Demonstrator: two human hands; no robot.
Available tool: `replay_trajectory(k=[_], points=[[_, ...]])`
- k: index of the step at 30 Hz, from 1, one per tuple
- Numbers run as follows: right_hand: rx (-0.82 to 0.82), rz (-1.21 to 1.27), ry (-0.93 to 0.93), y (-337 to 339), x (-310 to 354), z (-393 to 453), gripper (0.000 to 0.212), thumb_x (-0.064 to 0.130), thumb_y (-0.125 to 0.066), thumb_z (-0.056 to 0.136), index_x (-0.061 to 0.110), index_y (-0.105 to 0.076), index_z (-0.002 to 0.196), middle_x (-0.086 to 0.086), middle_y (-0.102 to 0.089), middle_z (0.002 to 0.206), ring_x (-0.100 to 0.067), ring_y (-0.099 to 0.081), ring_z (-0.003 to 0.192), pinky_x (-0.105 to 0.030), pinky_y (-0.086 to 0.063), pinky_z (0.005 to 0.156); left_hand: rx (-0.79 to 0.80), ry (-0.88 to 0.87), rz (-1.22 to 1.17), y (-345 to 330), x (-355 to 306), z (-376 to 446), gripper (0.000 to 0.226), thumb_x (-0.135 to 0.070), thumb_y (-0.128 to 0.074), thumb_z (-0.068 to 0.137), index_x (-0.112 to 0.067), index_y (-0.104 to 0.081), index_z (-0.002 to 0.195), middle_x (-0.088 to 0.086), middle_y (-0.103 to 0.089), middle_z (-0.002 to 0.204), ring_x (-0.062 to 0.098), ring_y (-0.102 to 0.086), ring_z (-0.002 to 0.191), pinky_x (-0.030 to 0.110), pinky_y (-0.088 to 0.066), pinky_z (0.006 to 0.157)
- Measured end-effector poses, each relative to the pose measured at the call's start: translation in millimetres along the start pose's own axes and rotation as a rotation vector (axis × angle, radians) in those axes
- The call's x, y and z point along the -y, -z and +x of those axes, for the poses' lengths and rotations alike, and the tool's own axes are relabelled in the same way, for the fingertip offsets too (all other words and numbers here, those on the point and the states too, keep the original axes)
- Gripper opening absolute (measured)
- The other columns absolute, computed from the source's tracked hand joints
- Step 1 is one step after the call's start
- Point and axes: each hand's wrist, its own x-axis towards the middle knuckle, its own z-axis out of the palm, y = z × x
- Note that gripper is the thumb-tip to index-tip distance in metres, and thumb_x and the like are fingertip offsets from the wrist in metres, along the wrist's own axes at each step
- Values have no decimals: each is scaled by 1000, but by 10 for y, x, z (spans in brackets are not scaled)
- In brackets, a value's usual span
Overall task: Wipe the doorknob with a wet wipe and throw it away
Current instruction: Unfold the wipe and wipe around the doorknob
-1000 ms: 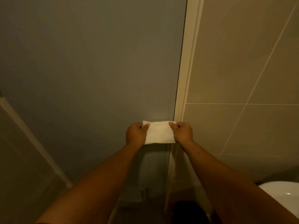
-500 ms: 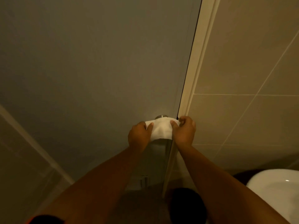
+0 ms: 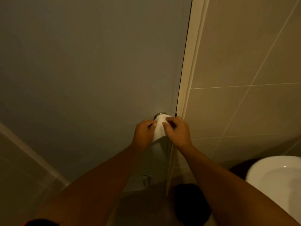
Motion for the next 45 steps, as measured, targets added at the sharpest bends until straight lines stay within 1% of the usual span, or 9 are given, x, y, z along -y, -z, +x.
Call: replay_trajectory(k=[6, 11, 16, 24, 30, 34, 36, 41, 45], points=[[6, -136, 92, -1, 30, 2, 62, 42, -70, 79, 25, -46, 133, -2, -44, 129, -17, -45, 117, -30, -46, 91, -62, -154, 165, 319, -44, 55, 29, -29, -49, 97, -16, -70, 110, 3, -67, 103, 16, -61, 89, 28, -48, 76], [-4, -364, 190, -98, 75, 13, 55, 49, -67, 78, 27, -49, 125, 0, -44, 123, -18, -41, 116, -35, -46, 93, -221, -526, 527, 845, -211, 324, 25, -29, -49, 95, -15, -69, 90, -1, -57, 80, 19, -58, 77, 28, -40, 65], [6, -319, 108, -270, -2, -21, 48, 49, -66, 82, 24, -55, 121, 1, -46, 121, -15, -44, 113, -31, -47, 90, -354, -1092, 892, 1084, -302, 668, 29, -26, -58, 92, -9, -70, 113, 18, -66, 122, 37, -61, 115, 47, -43, 103], [-146, -40, -50, -519, -6, -103, 47, 51, -66, 75, 30, -51, 114, 9, -43, 117, -5, -43, 103, -18, -41, 78, -263, -1294, 1121, 1190, -39, 1062, 58, -42, -44, 100, -18, -31, 152, 13, -30, 158, 32, -27, 147, 48, -19, 120], [-331, 469, -382, -724, 96, -37, 36, 38, -75, 70, 33, -54, 100, 4, -56, 110, -11, -58, 94, -5, -46, 46, -292, -1396, 1136, 1163, 51, 1217, 72, -56, -39, 95, -19, -22, 154, 14, -20, 162, 31, -15, 150, 48, -7, 122], [-407, 1317, -658, -874, 198, -7, 42, 20, -72, 82, 13, -58, 121, -15, -63, 118, -32, -65, 101, -34, -60, 64, -313, -1418, 1106, 1143, 67, 1233, 75, -58, -37, 93, -18, -22, 154, 15, -20, 161, 32, -15, 150, 49, -6, 122], [-420, 1475, -683, -876, 231, -18, 45, 20, -69, 86, 10, -54, 127, -18, -60, 122, -35, -63, 104, -38, -60, 68, -303, -1424, 1101, 1151, 50, 1226, 75, -58, -35, 93, -17, -22, 154, 15, -20, 161, 32, -15, 150, 48, -5, 121], [-334, 488, -435, -662, 227, -142, 38, 46, -63, 87, 28, -51, 118, -4, -56, 125, -18, -59, 106, -18, -54, 68, -308, -1431, 1105, 1161, 23, 1215, 74, -56, -35, 94, -16, -21, 155, 16, -20, 161, 34, -16, 150, 49, -6, 121], [-286, -340, -198, -465, 74, -156, 57, 66, -59, 76, 38, -48, 125, -1, -39, 135, -20, -35, 122, -33, -39, 93, -309, -1436, 1097, 1165, 12, 1220, 72, -53, -35, 94, -15, -22, 154, 17, -20, 161, 35, -16, 150, 49, -5, 122]])
